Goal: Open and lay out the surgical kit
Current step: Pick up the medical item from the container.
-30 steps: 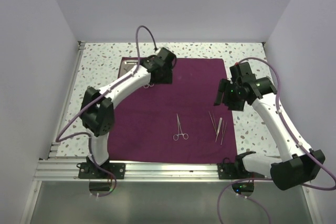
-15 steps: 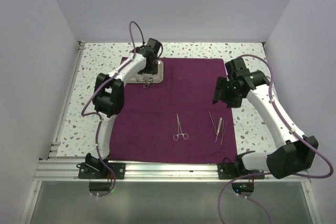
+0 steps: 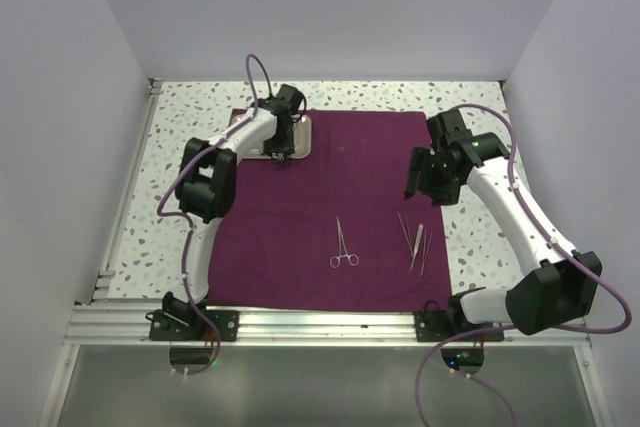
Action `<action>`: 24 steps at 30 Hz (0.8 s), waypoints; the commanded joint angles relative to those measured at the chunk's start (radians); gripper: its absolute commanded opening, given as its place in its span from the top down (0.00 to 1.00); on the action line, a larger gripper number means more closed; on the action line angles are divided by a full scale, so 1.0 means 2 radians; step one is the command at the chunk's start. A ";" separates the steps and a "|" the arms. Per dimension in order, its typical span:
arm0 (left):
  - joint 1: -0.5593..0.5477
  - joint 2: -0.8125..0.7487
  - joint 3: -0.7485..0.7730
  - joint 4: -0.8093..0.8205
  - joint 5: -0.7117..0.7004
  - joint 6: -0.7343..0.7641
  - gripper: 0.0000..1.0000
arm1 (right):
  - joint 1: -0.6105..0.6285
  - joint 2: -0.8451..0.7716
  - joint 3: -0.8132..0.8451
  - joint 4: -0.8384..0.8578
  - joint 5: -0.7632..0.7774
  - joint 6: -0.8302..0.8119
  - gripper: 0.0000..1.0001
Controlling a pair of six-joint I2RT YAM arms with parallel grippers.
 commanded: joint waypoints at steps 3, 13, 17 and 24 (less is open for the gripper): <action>0.009 -0.001 -0.008 0.021 0.022 -0.014 0.70 | -0.004 0.003 0.019 0.006 0.006 -0.010 0.33; 0.017 0.006 0.046 0.001 0.027 -0.008 1.00 | -0.007 -0.006 0.013 0.008 0.002 -0.008 0.33; 0.018 -0.023 0.062 -0.007 0.036 -0.005 1.00 | -0.008 -0.012 0.013 0.010 -0.003 -0.005 0.33; -0.016 -0.104 0.014 -0.008 0.056 -0.041 1.00 | -0.007 -0.035 0.010 0.015 -0.012 0.000 0.33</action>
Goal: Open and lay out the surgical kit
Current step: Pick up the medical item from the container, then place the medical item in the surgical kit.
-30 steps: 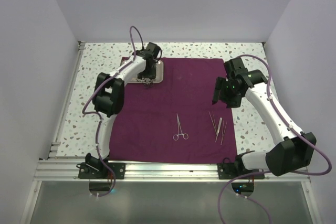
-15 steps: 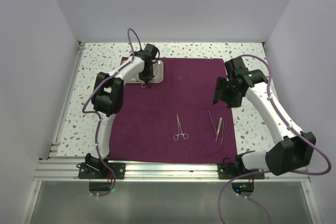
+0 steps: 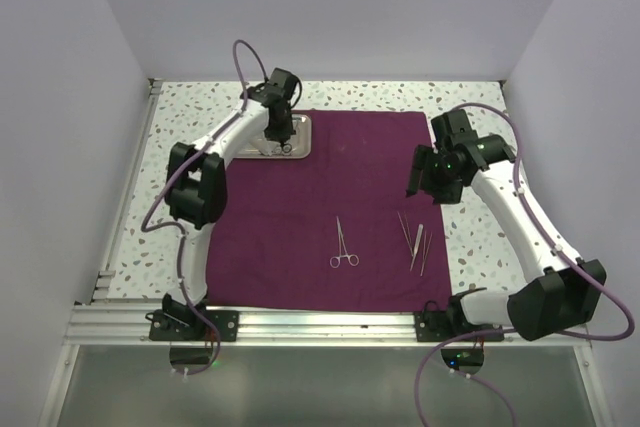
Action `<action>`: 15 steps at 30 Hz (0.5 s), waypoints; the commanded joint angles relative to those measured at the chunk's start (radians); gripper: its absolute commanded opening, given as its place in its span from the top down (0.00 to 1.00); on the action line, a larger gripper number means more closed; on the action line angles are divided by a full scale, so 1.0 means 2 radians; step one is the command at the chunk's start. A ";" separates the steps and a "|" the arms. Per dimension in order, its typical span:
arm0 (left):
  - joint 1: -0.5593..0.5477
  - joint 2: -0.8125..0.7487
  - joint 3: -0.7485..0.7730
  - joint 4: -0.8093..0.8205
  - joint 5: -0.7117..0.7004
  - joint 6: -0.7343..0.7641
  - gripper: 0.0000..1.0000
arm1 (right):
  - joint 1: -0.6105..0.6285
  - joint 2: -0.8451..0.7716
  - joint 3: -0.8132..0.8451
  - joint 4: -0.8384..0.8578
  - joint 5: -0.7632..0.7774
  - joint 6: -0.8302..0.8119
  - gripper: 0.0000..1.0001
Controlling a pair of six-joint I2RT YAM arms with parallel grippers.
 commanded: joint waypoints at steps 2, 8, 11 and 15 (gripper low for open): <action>-0.053 -0.099 -0.048 -0.001 -0.002 -0.034 1.00 | -0.001 -0.032 0.013 0.009 -0.011 0.001 0.33; -0.126 -0.169 -0.182 0.035 0.017 -0.106 1.00 | -0.001 -0.058 0.006 0.000 -0.014 -0.004 0.33; -0.158 -0.188 -0.231 0.048 0.033 -0.132 1.00 | -0.002 -0.077 -0.014 -0.003 -0.027 -0.007 0.33; -0.207 -0.196 -0.272 0.056 0.038 -0.171 1.00 | -0.001 -0.097 -0.045 -0.006 -0.040 -0.006 0.33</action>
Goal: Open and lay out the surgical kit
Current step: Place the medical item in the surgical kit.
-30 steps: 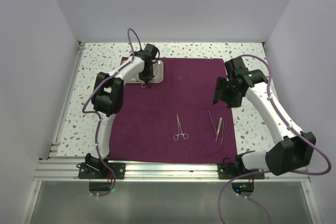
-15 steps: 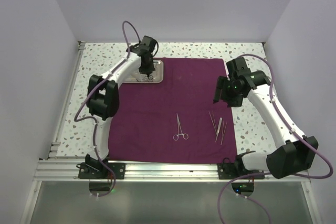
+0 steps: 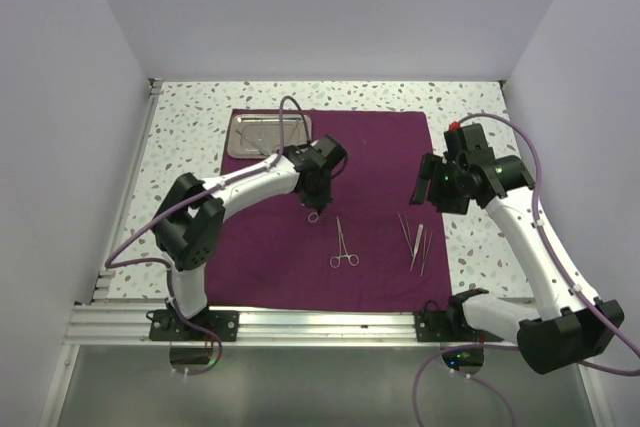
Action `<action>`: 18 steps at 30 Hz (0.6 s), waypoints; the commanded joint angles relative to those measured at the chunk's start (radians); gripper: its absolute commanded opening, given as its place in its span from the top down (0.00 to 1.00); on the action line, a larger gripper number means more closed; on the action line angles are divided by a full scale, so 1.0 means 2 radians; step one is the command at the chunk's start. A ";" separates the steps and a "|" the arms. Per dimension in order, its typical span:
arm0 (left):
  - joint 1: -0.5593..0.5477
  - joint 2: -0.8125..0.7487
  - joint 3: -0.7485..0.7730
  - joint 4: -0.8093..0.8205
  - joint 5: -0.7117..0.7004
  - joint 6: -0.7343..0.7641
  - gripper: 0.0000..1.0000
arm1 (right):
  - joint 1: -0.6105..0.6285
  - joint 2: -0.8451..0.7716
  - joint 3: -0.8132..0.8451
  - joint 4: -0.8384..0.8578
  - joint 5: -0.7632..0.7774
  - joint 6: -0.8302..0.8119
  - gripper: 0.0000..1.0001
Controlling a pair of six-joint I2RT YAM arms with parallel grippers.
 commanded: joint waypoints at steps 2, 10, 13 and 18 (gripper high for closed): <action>-0.051 -0.022 -0.041 0.034 0.012 -0.075 1.00 | 0.000 -0.023 -0.032 -0.004 -0.026 -0.004 0.33; -0.104 -0.008 -0.052 0.045 0.039 -0.114 1.00 | 0.004 -0.035 -0.061 -0.012 -0.031 -0.008 0.34; -0.108 -0.010 -0.054 0.041 0.040 -0.116 0.84 | 0.007 -0.033 -0.062 -0.009 -0.031 -0.008 0.34; -0.107 0.004 -0.021 0.017 0.035 -0.099 0.60 | 0.007 -0.021 -0.056 -0.002 -0.028 -0.007 0.34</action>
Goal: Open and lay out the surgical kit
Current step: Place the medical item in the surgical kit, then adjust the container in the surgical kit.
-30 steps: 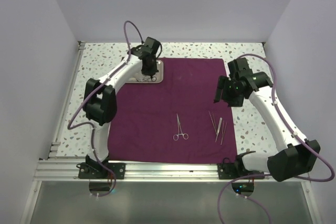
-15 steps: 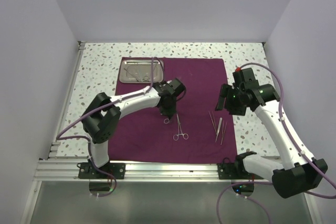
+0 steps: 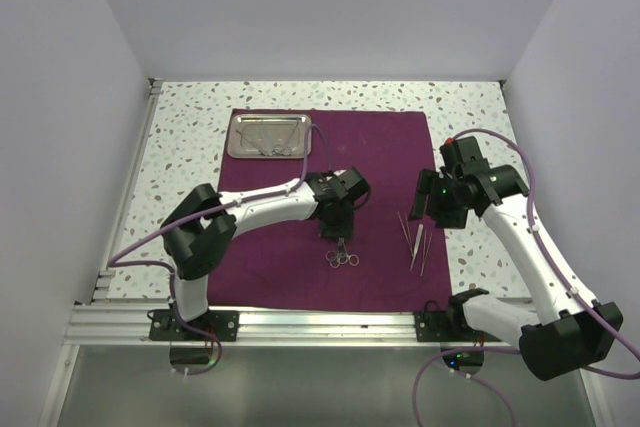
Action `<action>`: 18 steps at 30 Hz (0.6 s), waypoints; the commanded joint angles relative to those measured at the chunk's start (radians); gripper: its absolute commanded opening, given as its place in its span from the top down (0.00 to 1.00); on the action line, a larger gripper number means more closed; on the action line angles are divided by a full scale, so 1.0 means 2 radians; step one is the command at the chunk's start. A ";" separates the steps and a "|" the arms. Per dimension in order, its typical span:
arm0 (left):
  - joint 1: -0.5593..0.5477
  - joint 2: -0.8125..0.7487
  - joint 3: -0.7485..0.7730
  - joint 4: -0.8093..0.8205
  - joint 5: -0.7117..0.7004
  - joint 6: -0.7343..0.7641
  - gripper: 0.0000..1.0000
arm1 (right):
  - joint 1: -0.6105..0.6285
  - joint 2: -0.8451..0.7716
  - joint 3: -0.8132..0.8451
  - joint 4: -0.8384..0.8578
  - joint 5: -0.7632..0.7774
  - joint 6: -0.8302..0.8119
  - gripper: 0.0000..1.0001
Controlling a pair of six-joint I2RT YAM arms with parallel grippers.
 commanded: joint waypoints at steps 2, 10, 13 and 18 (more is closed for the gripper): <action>0.001 0.010 0.052 -0.025 -0.007 0.018 0.58 | 0.003 0.004 0.012 0.010 -0.001 -0.007 0.33; 0.079 0.026 0.166 -0.085 -0.062 0.110 0.08 | 0.002 0.013 0.029 0.009 0.019 0.004 0.33; 0.137 0.024 0.177 -0.055 -0.078 0.156 0.00 | 0.001 0.012 0.032 0.006 0.022 0.013 0.33; 0.214 0.119 0.291 -0.062 -0.084 0.242 0.01 | 0.002 0.019 0.050 -0.005 0.040 0.012 0.33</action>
